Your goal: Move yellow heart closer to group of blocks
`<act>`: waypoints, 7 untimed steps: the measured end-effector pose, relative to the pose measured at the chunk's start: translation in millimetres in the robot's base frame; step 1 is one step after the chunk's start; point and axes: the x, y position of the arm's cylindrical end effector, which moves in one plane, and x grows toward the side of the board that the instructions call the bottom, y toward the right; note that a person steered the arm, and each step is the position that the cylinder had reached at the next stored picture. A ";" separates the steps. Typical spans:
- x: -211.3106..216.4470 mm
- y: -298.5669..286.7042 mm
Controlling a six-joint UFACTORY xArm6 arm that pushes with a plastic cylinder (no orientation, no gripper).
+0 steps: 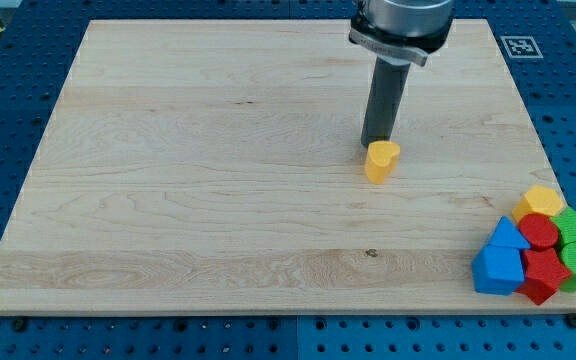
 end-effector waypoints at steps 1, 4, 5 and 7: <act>18.4 -3.4; 27.7 -47.2; 27.7 -38.5; 48.3 -12.3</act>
